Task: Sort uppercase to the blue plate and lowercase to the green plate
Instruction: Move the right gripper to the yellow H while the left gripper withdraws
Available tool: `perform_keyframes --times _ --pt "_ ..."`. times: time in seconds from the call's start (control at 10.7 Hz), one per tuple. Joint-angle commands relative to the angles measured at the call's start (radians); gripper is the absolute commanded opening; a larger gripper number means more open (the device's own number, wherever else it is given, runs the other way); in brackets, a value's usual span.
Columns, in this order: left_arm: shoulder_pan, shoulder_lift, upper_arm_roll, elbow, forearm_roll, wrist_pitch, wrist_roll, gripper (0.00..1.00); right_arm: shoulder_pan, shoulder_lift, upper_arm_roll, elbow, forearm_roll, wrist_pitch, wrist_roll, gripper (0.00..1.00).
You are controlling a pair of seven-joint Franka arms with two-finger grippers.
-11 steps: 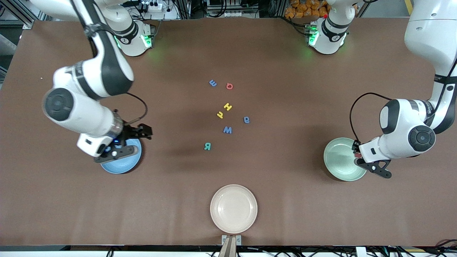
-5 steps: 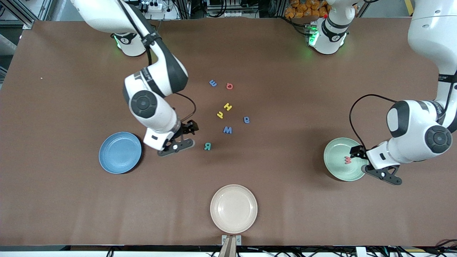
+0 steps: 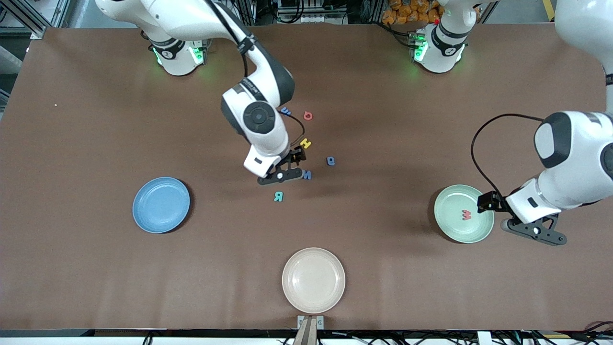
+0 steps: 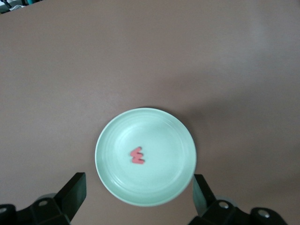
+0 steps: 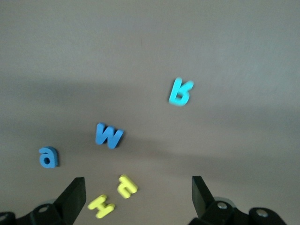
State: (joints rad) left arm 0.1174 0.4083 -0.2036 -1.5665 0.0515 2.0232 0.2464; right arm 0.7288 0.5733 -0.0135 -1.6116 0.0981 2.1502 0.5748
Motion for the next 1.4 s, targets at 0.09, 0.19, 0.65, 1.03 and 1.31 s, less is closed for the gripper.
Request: perform_keyframes --times 0.09,0.19,0.65,1.03,1.31 --pt "-0.079 -0.104 0.072 -0.018 -0.079 -0.098 -0.004 1.0 0.05 0.008 -0.006 -0.043 -0.011 0.01 0.323 1.0" --pt "-0.087 -0.127 0.072 -0.018 -0.085 -0.107 -0.006 1.0 0.067 0.008 -0.006 -0.065 -0.009 0.014 0.403 1.0" --pt "-0.133 -0.201 0.114 0.006 -0.09 -0.198 -0.007 1.0 0.158 0.011 -0.005 -0.238 0.0 0.302 0.847 1.0" --pt "-0.197 -0.204 0.075 0.01 -0.101 -0.21 -0.133 1.0 0.187 0.082 -0.005 -0.251 0.008 0.414 0.941 1.0" --pt "-0.231 -0.195 0.01 0.002 -0.099 -0.224 -0.231 1.0 0.187 0.083 -0.003 -0.248 0.009 0.415 0.945 1.0"
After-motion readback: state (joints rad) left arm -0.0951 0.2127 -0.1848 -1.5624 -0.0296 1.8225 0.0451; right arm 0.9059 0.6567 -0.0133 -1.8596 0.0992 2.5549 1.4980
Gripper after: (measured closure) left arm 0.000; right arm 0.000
